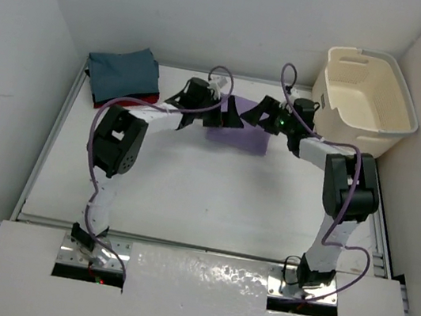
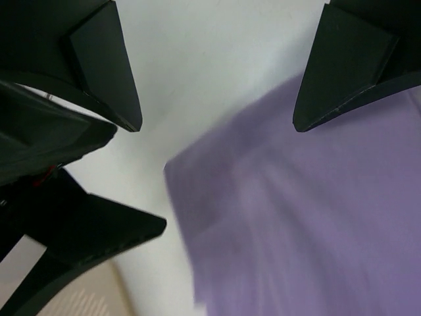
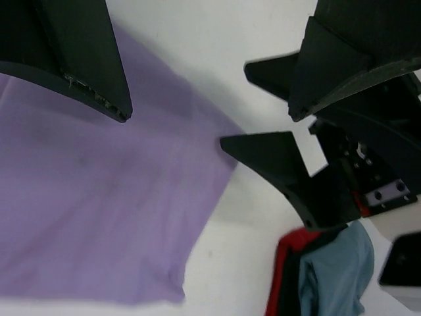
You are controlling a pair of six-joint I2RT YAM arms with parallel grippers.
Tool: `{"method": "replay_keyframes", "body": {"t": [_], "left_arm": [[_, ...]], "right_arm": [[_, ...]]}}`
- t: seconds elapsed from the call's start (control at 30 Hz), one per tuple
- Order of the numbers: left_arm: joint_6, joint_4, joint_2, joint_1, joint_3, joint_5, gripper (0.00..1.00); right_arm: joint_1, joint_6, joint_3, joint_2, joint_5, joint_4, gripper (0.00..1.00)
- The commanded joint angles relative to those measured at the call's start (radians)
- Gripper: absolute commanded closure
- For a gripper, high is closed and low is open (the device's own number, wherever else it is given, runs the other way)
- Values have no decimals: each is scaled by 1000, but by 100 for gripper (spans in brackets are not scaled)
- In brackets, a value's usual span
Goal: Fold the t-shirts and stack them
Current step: Put the neatly folded tshirt into the corner of the board with the left arm
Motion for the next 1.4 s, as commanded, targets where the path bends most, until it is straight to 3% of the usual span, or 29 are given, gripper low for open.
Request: {"method": "replay_keyframes", "body": {"t": [0.0,0.33,0.53,0.73,0.87,0.97,1.37], "left_arm": [[-26,98,-7,-10,-74,63,0],[17,-8,2,11,-162,-26,0],[78,-74,-80,13,-148,-74,0],[137,-222,-124,14,-7,-221,0],[178,-435,13,20,265,-313,0],[191,-480,85,23,367,-335,0],[183,-586,295,26,534,-419,0]], "right_arm": [[-5,106,-81,43,-66,174,1],[-31,24,-158,117,65,29,1],[-45,-70,-140,17,26,-71,1],[-45,-208,-95,-150,82,-223,1],[-45,-237,-92,-212,140,-307,1],[-45,-252,-96,-227,167,-339,1],[-45,-289,-136,-287,191,-392,1]]}}
